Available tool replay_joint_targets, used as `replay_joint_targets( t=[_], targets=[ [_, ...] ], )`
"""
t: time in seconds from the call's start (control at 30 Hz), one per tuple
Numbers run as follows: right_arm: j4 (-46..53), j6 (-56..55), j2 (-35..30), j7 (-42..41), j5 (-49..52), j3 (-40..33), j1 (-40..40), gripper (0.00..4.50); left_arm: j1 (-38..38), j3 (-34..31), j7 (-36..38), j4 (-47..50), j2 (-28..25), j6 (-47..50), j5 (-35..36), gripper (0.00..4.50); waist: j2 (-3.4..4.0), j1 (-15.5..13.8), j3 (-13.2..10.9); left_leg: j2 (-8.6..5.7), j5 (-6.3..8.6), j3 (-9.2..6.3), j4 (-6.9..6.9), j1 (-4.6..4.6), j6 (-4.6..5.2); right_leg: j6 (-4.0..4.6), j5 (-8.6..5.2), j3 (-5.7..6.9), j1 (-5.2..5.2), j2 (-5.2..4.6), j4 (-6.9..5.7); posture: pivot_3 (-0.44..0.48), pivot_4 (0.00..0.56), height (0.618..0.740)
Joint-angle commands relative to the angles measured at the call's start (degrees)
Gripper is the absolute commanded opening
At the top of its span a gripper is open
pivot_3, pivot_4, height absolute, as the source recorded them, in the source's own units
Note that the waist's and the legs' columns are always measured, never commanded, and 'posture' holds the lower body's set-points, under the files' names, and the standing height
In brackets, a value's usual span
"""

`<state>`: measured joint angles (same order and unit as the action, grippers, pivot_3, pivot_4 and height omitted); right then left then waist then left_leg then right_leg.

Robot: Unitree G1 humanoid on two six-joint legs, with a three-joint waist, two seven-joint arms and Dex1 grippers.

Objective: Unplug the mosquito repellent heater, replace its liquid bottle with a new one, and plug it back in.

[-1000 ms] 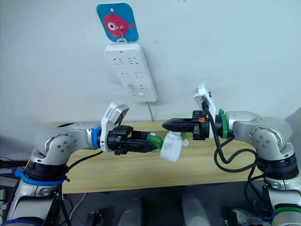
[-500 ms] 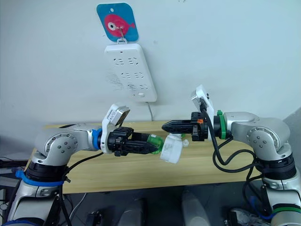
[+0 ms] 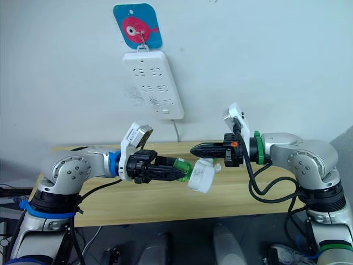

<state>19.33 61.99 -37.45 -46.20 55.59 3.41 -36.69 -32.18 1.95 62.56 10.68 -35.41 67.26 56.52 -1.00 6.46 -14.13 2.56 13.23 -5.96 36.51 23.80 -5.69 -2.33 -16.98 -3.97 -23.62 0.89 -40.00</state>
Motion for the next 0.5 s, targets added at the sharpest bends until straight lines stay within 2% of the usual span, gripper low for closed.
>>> replay_joint_targets(
  t=[0.03, 0.27, 0.47, 0.5],
  targets=[
    [0.7, 0.6, 0.1, -0.4, -0.6, 0.8, 0.9, 0.0, -1.2, -3.0, 0.8, 3.3, 1.1, -0.6, 4.4, 2.32, 0.0, 0.0, 0.0, 0.0, 0.0, 0.0, 0.0, 0.0, 0.0, 0.0, 0.0, 0.0, 0.0, 0.0, 0.0, -0.153, 0.226, 0.74],
    [-0.5, 0.7, 1.9, 2.5, 0.3, -2.5, 0.0, 0.0, -0.4, -2.7, 0.2, 3.1, 0.8, -1.2, 3.6, 2.32, 0.0, 0.0, 0.0, 0.0, 0.0, 0.0, 0.0, -0.01, 0.0, 0.0, 0.0, 0.0, 0.0, 0.0, -0.01, -0.155, 0.227, 0.74],
    [-1.1, 2.2, 3.4, 11.9, 11.0, -16.7, -1.2, 0.0, 1.4, -4.8, -4.2, 0.9, 2.7, -3.4, 2.0, 2.32, 0.0, -0.1, 0.0, -0.01, 0.0, 0.01, 0.02, 0.02, 0.0, 0.01, 0.0, -0.01, 0.0, -0.02, -0.01, -0.164, 0.226, 0.74],
    [-0.2, 2.0, 4.0, 15.5, 12.5, -19.3, -0.1, 0.17, 1.6, -5.9, -6.4, 0.2, 4.2, -4.0, 2.0, 2.32, 0.0, -0.2, 0.0, -0.01, 0.0, 0.0, 0.02, 0.02, 0.0, 0.01, 0.0, 0.0, 0.01, -0.02, 0.0, -0.169, 0.227, 0.74]
  ],
)
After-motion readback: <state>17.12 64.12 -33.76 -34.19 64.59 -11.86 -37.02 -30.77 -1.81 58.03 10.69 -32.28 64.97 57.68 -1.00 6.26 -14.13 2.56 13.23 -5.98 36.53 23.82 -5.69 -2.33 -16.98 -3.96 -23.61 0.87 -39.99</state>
